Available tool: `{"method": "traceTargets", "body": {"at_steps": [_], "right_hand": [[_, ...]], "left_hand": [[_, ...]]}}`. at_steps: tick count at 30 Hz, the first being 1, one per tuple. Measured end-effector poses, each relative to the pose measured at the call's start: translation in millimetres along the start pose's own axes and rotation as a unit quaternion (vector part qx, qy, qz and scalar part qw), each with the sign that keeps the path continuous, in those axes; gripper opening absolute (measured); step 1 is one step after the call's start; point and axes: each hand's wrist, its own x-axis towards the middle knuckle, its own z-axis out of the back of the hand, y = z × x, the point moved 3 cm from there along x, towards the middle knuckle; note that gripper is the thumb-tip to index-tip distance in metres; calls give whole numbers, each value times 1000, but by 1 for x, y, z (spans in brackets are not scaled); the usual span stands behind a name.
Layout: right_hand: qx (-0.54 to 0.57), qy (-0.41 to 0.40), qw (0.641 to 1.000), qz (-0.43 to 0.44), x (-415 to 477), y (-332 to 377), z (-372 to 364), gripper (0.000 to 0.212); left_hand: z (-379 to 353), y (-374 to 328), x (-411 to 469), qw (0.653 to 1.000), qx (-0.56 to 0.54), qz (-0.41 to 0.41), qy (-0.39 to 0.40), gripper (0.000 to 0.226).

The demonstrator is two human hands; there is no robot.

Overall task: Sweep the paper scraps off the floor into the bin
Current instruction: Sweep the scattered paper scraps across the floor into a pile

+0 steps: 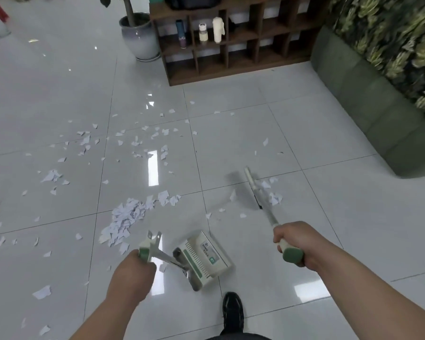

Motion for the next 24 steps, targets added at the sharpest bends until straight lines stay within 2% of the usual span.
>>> {"method": "traceTargets", "body": {"at_steps": [5, 11, 15, 18, 24], "right_hand": [[-35, -50, 998, 5, 50, 6, 37, 33], [-81, -62, 995, -9, 85, 16, 40, 18], [-112, -16, 993, -28, 84, 8, 7, 16], [-130, 31, 991, -28, 71, -6, -37, 30], [-133, 131, 982, -26, 34, -11, -140, 38]], "left_hand": [[-12, -17, -1, 1000, -11, -17, -2, 18], [-4, -15, -4, 1000, -26, -3, -12, 16], [9, 3, -9, 997, -62, 34, -20, 15], [19, 21, -8, 995, -73, 56, -26, 18], [40, 64, -5, 993, -81, 71, -38, 14]]}}
